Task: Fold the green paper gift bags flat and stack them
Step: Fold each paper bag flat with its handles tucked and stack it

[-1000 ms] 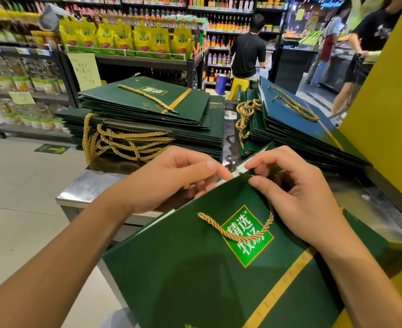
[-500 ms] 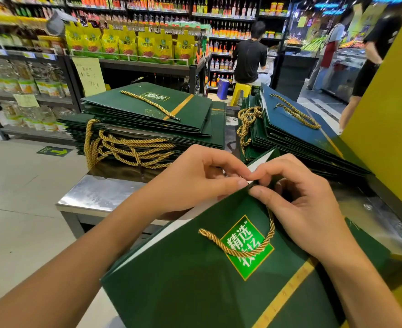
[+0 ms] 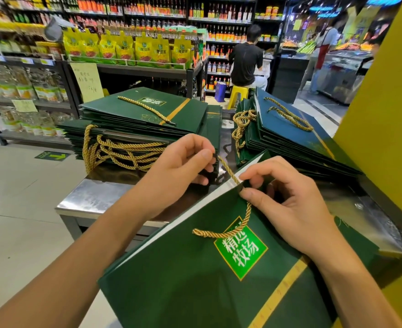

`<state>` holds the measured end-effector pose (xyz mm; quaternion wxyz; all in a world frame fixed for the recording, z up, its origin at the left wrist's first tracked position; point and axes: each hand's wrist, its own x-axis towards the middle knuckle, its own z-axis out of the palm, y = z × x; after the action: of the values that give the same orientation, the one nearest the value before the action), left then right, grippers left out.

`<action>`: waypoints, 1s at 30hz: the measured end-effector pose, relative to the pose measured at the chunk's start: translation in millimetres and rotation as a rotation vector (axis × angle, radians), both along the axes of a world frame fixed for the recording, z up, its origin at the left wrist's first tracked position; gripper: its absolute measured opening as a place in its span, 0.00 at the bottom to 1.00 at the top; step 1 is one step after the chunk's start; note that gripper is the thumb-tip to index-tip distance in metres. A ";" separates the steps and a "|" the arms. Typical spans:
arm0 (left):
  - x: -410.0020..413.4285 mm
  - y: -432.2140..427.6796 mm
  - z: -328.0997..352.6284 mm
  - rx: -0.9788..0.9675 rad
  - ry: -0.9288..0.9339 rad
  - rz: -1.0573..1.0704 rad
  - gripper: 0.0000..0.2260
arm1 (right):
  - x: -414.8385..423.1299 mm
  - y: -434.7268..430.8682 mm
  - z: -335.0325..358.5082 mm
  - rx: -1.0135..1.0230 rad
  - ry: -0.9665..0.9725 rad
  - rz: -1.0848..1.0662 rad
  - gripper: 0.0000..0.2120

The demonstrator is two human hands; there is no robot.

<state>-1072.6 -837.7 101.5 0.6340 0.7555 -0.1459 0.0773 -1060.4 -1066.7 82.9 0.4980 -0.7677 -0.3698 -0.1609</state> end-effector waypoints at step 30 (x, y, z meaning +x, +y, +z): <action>-74.9 19.9 36.9 -0.118 0.426 0.076 0.08 | -30.6 -14.4 35.2 -0.425 -0.057 -0.349 0.18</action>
<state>-1147.5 -817.8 138.4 0.6901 0.7214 0.0247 -0.0520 -1091.0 -1081.2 118.1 0.2800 -0.9022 -0.2711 -0.1845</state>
